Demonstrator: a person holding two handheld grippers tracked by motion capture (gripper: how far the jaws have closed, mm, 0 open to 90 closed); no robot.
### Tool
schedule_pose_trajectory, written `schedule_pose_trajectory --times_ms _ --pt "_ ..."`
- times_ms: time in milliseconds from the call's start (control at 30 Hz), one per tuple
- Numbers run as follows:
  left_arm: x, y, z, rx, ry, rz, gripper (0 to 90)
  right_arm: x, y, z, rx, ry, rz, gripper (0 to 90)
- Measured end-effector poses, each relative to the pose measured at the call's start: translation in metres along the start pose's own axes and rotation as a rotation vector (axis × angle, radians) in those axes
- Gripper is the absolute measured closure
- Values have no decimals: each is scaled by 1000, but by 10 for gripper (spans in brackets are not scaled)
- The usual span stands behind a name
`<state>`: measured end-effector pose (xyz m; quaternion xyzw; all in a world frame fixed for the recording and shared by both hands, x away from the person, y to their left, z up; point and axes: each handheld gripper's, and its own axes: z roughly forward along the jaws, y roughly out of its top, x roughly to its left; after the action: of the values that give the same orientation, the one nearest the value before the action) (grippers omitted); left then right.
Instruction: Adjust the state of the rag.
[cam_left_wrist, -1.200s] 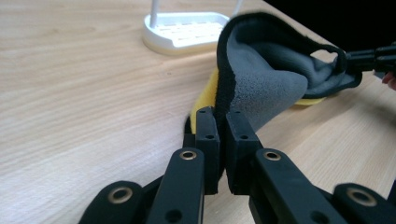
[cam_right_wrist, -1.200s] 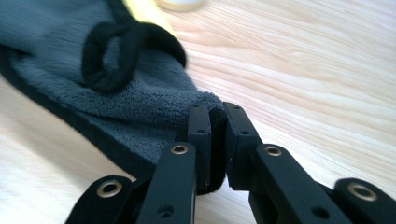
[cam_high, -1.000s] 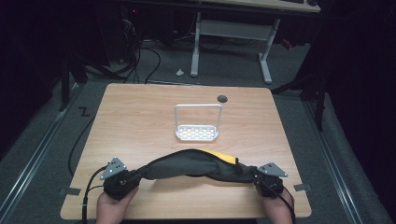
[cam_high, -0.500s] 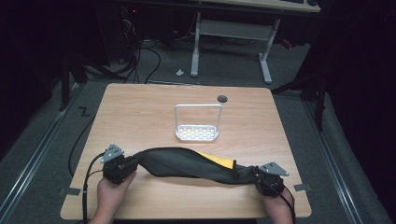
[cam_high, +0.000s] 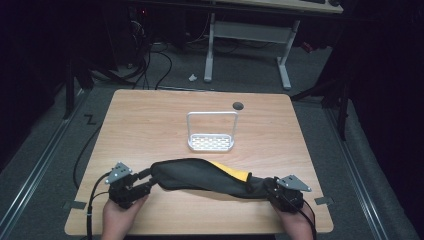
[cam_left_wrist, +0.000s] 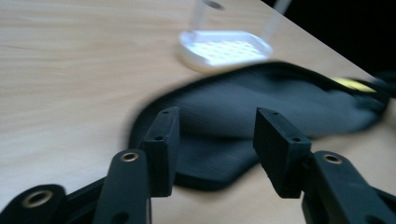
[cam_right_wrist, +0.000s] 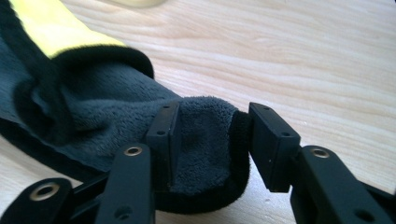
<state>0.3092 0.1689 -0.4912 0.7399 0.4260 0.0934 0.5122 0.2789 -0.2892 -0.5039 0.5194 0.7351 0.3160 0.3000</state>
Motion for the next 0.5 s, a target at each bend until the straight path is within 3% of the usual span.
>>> schedule_pose_trajectory --times_ms 67,167,333,433,500 --pt "-15 -6 12 53 -53 15 570 1 1 -2 -7 2 0 548" --pt "-35 -14 33 118 -86 59 568 3 1 -3 -8 6 -1 547" --pt "-59 -13 73 209 -86 137 527 1 0 -1 -8 19 11 545" --pt "-71 -7 98 228 -78 178 512 0 0 0 -3 25 19 545" --pt "-78 -3 113 237 -48 222 509 1 -1 0 -3 27 19 544"
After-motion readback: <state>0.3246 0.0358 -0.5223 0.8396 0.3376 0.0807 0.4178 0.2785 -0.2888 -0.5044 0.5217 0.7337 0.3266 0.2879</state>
